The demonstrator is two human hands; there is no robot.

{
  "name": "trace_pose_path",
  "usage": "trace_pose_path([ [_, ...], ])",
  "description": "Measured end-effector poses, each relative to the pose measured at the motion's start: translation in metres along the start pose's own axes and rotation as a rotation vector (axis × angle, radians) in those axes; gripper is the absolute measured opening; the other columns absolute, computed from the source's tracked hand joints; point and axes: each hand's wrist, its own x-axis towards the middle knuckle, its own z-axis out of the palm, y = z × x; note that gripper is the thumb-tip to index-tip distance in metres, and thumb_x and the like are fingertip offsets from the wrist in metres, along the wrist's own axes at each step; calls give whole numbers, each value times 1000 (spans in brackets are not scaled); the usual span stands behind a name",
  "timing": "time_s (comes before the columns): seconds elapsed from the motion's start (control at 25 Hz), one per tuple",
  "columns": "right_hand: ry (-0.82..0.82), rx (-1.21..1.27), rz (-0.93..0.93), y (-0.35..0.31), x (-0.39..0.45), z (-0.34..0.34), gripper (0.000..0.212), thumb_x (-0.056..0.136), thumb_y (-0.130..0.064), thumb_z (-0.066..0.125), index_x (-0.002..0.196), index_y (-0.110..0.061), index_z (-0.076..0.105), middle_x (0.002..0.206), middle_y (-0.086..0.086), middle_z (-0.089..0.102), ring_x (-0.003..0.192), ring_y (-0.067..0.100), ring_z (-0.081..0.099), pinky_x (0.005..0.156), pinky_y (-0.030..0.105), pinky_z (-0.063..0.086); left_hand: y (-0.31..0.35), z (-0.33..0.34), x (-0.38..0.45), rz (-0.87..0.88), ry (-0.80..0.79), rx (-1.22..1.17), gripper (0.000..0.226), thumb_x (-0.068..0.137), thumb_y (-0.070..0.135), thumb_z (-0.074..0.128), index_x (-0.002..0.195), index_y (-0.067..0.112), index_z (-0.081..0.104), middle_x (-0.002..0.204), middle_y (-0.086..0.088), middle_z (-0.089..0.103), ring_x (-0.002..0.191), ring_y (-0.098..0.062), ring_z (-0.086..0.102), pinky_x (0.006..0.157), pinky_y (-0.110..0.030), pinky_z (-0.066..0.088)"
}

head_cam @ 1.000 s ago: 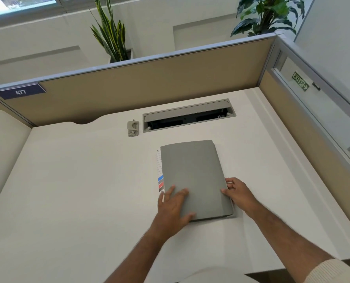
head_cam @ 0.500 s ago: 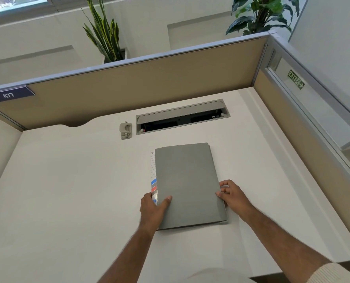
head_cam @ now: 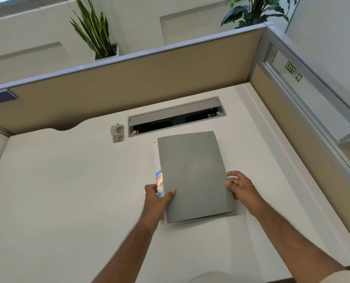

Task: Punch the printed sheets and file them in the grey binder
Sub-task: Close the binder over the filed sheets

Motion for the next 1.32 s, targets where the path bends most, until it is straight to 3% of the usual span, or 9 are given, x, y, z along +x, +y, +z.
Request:
trace_pose_path([
  [0.12, 86, 11, -49, -10, 19, -24, 25, 97, 0, 64, 113, -20, 65, 104, 9, 77, 87, 23, 71, 67, 23, 54, 17, 23, 10, 61, -64, 20, 57, 87, 24, 87, 126, 17, 46, 118, 3, 65, 102, -5, 67, 79, -24, 56],
  [0.24, 151, -9, -81, -18, 36, -51, 28, 97, -2, 64, 108, -26, 69, 107, 12, 77, 97, 29, 72, 91, 40, 56, 32, 50, 20, 86, -150, 25, 60, 87, 23, 87, 130, 18, 46, 122, 2, 67, 107, -9, 69, 94, -33, 59],
  [0.32, 190, -19, -90, -23, 46, -72, 27, 97, -4, 64, 110, -27, 71, 109, 13, 77, 96, 27, 72, 94, 41, 54, 44, 71, 26, 80, -199, 32, 59, 88, 22, 86, 131, 19, 45, 121, 2, 66, 105, -11, 70, 92, -33, 60],
  [0.4, 229, -19, -96, -28, 55, -89, 27, 98, -4, 62, 116, -23, 70, 110, 14, 76, 92, 22, 71, 91, 36, 54, 54, 89, 31, 80, -244, 46, 59, 89, 21, 85, 131, 19, 44, 120, 0, 66, 103, -12, 70, 89, -31, 59],
  [0.56, 288, -58, -88, -30, 73, -119, 30, 100, -3, 60, 125, -18, 67, 99, 5, 74, 75, -2, 69, 75, 10, 54, 66, 120, 44, 77, -298, 91, 60, 90, 21, 84, 131, 20, 42, 124, -5, 66, 106, -18, 70, 90, -34, 59],
  [0.76, 299, -112, -85, -29, 92, -148, 35, 99, -7, 63, 133, -14, 67, 112, 15, 75, 97, 17, 69, 102, 32, 52, 76, 152, 58, 70, -333, 127, 61, 88, 25, 86, 130, 20, 42, 125, -8, 65, 110, -21, 71, 97, -45, 61],
  [0.96, 305, -158, -82, -36, 108, -163, 38, 101, -6, 60, 139, -6, 60, 114, 12, 70, 93, 8, 65, 91, 10, 48, 88, 173, 67, 64, -353, 121, 59, 89, 24, 85, 128, 20, 41, 120, -4, 65, 108, -19, 71, 97, -45, 62],
  [1.16, 304, -200, -83, -40, 122, -164, 39, 102, -8, 59, 141, -4, 59, 126, 10, 69, 118, 19, 64, 115, 35, 43, 92, 180, 76, 66, -331, 128, 58, 90, 25, 84, 128, 23, 41, 125, -6, 64, 110, -20, 69, 100, -45, 60],
  [1.32, 317, -234, -84, -40, 129, -163, 39, 102, -10, 59, 141, -5, 60, 135, 9, 67, 126, 21, 62, 119, 38, 41, 97, 180, 77, 57, -322, 114, 62, 92, 24, 82, 138, 21, 40, 132, -6, 62, 111, -21, 68, 101, -42, 59],
])
